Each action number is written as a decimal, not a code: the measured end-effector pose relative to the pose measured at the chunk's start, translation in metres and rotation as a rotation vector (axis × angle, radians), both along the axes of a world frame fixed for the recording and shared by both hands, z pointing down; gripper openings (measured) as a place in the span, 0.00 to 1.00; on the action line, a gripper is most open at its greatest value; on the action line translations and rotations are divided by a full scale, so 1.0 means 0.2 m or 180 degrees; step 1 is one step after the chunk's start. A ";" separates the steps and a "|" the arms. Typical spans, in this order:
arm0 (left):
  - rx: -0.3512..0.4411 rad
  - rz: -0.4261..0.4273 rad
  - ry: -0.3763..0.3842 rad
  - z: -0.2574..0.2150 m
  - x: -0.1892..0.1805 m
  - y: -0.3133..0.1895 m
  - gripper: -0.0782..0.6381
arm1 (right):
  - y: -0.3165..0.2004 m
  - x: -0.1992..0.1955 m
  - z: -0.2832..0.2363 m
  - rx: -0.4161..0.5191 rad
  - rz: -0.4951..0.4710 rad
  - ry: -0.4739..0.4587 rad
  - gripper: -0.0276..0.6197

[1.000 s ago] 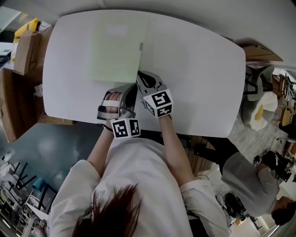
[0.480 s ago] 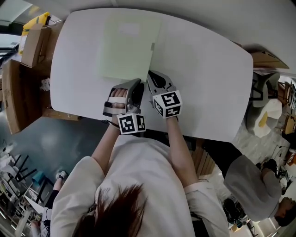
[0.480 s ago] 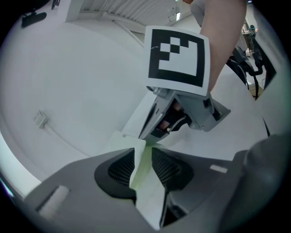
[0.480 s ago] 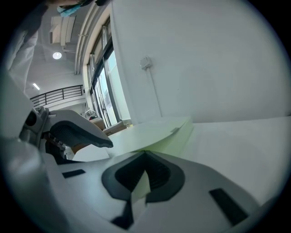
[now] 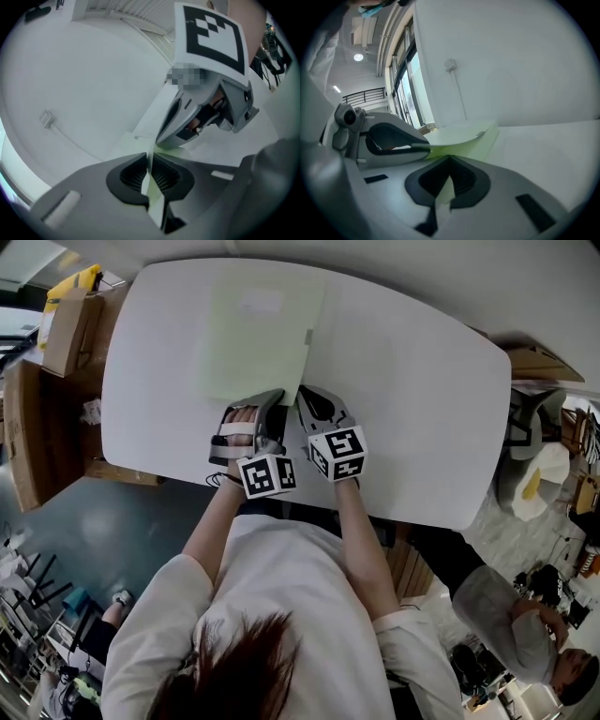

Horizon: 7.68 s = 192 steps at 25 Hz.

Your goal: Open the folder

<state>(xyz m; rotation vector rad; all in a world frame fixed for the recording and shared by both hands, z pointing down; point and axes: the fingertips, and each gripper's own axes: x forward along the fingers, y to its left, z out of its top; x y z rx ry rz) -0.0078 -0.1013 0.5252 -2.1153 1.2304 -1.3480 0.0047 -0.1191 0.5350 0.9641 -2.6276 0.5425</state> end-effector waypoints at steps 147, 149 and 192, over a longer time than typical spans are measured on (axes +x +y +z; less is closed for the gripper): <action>0.0916 -0.2180 0.3181 -0.76 -1.29 0.25 0.12 | 0.12 0.06 0.00 0.0142 0.0810 0.0475 0.05; 0.0917 -0.2181 0.3186 -0.76 -1.29 0.25 0.13 | 0.12 0.06 0.00 0.0142 0.0818 0.0471 0.05; 0.0907 -0.2183 0.3187 -0.76 -1.29 0.25 0.13 | 0.13 0.06 0.00 0.0141 0.0829 0.0464 0.05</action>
